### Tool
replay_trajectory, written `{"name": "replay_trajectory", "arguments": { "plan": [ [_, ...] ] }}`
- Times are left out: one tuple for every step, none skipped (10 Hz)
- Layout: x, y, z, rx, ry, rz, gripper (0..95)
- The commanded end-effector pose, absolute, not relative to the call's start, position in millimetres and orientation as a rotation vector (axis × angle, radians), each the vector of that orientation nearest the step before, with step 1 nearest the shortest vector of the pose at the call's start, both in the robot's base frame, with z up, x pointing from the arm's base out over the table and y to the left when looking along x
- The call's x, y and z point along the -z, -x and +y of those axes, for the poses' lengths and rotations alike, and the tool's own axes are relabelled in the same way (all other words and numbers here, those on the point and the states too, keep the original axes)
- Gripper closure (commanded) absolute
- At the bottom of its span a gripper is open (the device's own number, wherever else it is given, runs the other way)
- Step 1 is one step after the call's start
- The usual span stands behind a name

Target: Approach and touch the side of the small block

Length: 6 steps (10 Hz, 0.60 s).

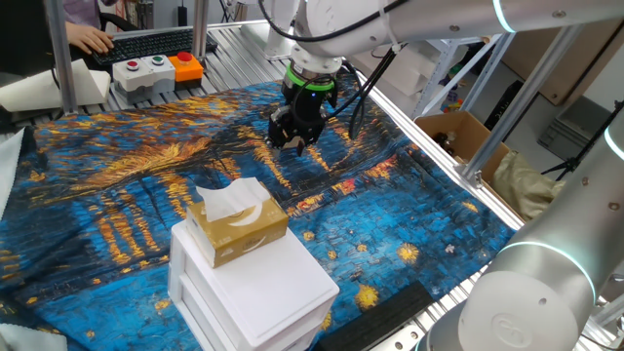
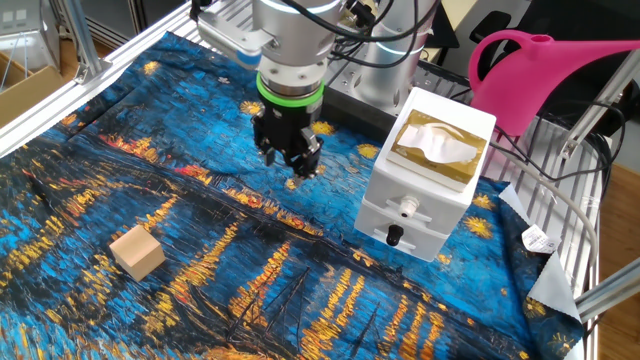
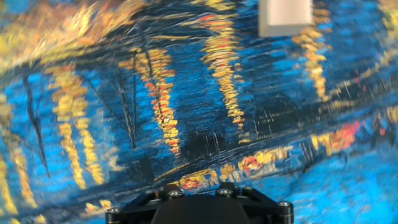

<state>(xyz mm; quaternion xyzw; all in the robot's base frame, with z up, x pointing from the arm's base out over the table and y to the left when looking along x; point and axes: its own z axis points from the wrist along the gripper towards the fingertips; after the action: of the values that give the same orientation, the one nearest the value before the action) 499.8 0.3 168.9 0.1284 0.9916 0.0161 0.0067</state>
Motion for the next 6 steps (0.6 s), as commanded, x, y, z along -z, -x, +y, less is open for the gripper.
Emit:
{"name": "replay_trajectory", "arguments": {
  "plan": [
    [-168.5,-500.4,0.6,-0.084,-0.557,3.075,76.0],
    [-168.3,-500.3,0.6,-0.086,-0.648,3.059,76.0],
    [-168.0,-500.4,0.8,-0.088,-0.637,3.061,76.0],
    [-167.7,-500.4,0.9,-0.088,-0.632,3.062,76.0],
    [-167.6,-500.4,0.9,-0.090,-0.669,3.055,76.0],
    [-167.0,-500.5,1.2,-0.089,-0.668,3.055,76.0]
  ]
}}
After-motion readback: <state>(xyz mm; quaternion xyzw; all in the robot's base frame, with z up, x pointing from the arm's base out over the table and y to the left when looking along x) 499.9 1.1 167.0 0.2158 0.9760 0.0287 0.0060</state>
